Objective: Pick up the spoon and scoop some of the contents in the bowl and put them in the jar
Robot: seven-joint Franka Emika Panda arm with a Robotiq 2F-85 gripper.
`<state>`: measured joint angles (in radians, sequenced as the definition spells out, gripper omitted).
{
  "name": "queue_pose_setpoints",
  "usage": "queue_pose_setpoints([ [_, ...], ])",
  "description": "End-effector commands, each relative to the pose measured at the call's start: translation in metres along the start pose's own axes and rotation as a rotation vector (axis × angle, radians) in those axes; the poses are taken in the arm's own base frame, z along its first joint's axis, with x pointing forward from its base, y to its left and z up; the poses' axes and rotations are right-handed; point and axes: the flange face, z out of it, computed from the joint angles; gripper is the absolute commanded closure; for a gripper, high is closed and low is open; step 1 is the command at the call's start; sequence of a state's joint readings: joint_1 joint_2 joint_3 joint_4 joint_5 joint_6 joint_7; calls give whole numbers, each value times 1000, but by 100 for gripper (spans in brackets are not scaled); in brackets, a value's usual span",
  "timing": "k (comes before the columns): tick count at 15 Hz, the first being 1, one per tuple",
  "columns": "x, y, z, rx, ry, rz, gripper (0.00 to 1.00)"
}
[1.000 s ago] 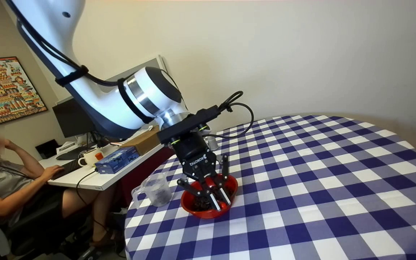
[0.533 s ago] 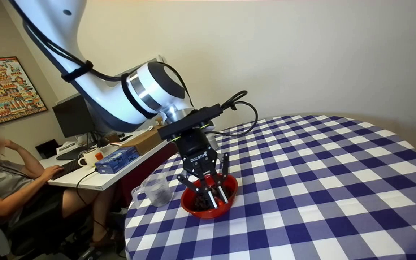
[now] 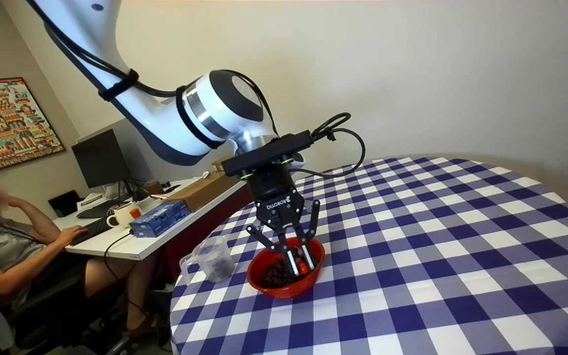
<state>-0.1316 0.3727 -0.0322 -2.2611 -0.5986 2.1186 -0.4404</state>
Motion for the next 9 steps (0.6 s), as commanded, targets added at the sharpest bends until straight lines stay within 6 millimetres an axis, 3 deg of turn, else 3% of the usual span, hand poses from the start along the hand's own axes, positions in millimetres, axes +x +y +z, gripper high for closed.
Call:
queue_pose_setpoints([
  [1,-7,8,-7,51,-1,-9,95],
  [9,-26,13,-35,95,30,-22,95],
])
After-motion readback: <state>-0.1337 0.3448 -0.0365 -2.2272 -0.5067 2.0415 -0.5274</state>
